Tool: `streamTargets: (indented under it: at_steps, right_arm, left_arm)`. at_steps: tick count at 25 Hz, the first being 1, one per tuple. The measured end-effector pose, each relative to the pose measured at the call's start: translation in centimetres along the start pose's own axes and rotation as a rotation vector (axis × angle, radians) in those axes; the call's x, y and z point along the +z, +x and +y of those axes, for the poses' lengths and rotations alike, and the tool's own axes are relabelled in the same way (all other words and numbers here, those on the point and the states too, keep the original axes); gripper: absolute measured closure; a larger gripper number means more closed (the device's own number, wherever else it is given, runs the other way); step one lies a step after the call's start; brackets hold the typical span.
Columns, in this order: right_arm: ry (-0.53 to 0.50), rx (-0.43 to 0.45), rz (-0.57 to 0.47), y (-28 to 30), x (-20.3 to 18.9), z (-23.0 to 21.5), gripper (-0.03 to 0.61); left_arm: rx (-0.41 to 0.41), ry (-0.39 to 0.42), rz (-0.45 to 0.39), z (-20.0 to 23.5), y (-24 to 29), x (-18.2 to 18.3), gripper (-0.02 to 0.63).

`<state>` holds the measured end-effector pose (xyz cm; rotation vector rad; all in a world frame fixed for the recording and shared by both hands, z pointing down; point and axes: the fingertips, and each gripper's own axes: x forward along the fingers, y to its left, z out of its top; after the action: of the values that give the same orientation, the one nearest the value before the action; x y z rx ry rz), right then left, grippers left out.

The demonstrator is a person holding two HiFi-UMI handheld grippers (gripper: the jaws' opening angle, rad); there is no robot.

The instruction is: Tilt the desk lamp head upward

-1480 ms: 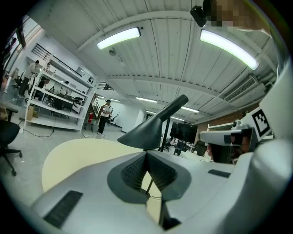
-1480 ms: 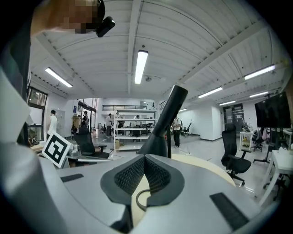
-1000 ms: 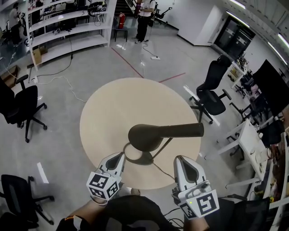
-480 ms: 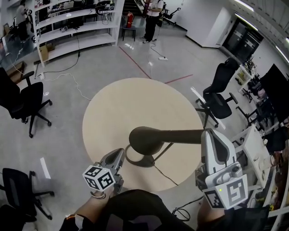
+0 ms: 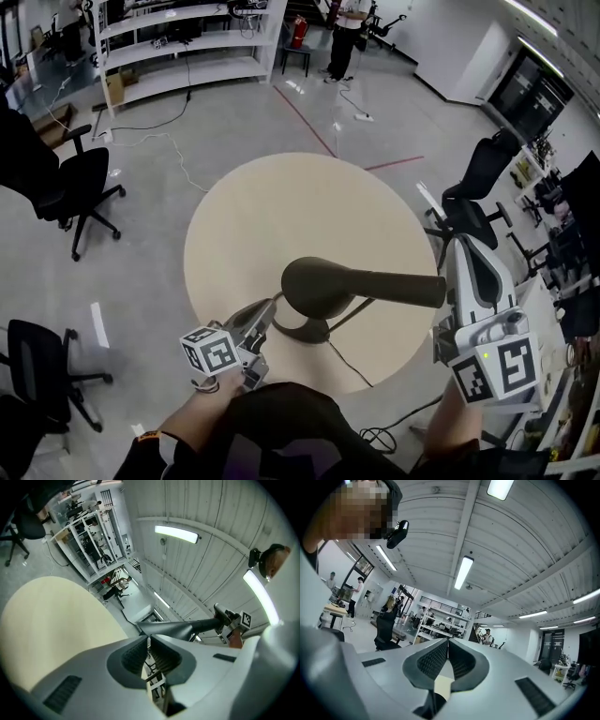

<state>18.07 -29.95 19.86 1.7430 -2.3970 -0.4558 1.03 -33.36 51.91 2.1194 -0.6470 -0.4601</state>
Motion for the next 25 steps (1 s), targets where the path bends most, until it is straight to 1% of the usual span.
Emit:
streamTargets:
  at_steps: [5, 10, 17, 21, 25]
  right_arm:
    - [0.024, 0.028, 0.031, 0.9, -1.2, -0.3, 0.563]
    - [0.035, 0.043, 0.055, 1.3, -2.5, -0.2, 0.563]
    - [0.049, 0.056, 0.106, 1.8, -4.0, -0.1, 0.563]
    - [0.06, 0.062, 0.122, 2.2, -4.4, 0.0, 0.563]
    - [0.072, 0.065, 0.128, 2.7, -4.5, 0.1, 0.563]
  left_arm:
    - [-0.046, -0.057, 0.003, -0.2, 0.5, 0.0, 0.546]
    - [-0.08, -0.084, 0.01, -0.2, 1.2, -0.3, 0.517]
    - [-0.144, -0.114, 0.026, -0.8, 2.1, -0.6, 0.494]
    - [-0.168, -0.124, 0.046, -0.7, 2.7, -0.7, 0.494]
    - [-0.206, -0.155, 0.051, -0.5, 2.7, -0.5, 0.494]
